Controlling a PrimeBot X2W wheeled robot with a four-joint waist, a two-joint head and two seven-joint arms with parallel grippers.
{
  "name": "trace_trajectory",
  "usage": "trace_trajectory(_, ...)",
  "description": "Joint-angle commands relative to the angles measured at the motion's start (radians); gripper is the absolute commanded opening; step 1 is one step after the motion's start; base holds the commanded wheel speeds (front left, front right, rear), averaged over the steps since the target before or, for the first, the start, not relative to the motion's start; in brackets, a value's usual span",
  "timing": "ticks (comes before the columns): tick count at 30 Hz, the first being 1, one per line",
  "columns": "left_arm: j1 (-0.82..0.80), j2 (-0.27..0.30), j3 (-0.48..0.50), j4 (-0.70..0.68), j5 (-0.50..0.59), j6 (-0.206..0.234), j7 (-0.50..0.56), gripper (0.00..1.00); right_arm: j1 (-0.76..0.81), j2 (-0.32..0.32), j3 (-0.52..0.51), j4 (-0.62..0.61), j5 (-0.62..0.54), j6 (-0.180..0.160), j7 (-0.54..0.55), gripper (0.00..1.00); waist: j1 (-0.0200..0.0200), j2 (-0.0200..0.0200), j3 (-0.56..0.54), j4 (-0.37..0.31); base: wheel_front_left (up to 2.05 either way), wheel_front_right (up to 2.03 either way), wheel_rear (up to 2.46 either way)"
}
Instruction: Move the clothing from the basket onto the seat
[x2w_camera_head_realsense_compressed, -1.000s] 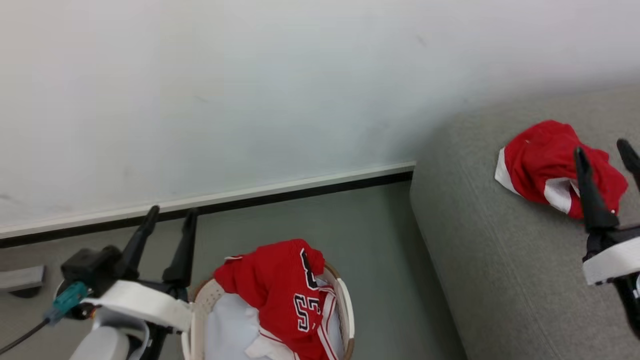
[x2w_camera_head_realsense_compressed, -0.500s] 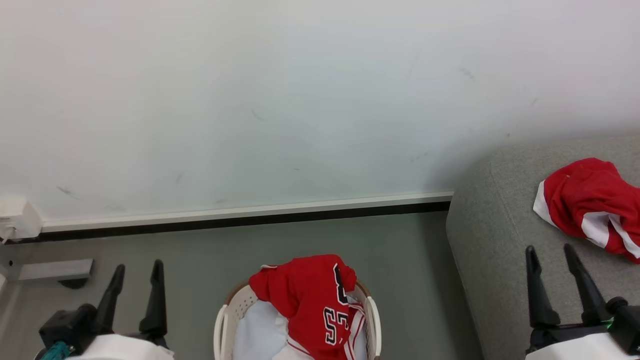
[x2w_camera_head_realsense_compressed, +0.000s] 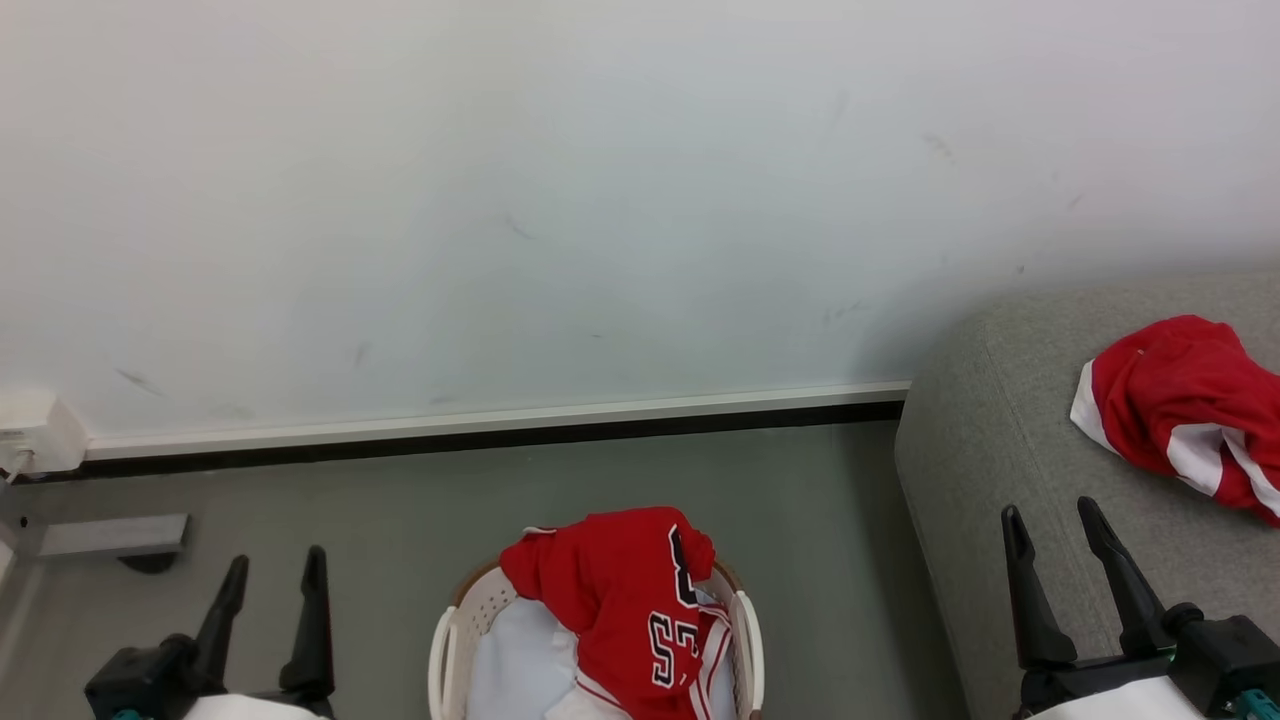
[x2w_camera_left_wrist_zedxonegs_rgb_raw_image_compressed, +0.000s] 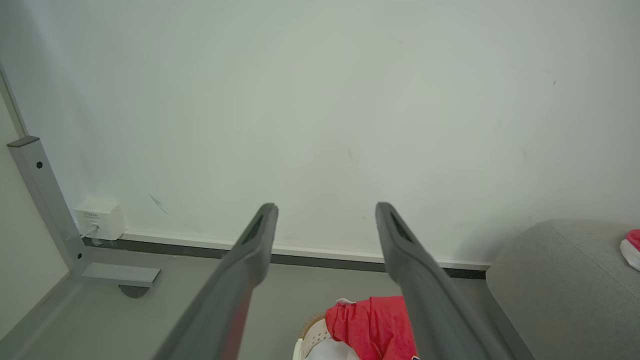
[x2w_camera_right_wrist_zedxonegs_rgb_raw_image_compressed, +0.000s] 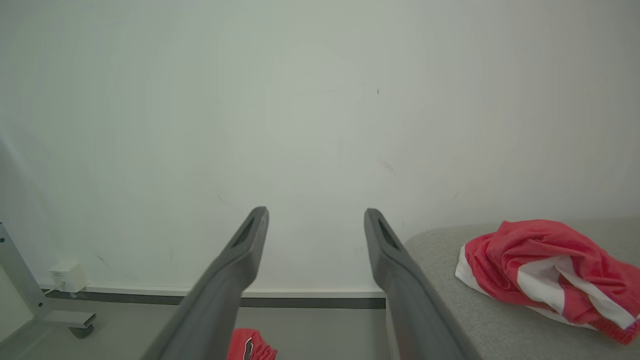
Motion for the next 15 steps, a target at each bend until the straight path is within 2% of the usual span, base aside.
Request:
trace_trajectory(1, -0.007, -0.005, 0.011, 0.002, 0.017, -0.007, 0.0, 1.0, -0.003, 0.001, 0.002, 0.002, -0.006, -0.002, -0.003, 1.0, 0.0, 0.0, 0.001, -0.003, 0.0, 0.0, 0.0)
trace_trajectory(15, -0.016, -0.022, 0.022, 0.008, 0.042, -0.016, 0.0, 1.0, -0.017, 0.006, 0.016, -0.009, -0.001, -0.002, -0.004, 1.0, 0.0, 0.0, 0.012, -0.021, 0.0, 0.0, 0.0)
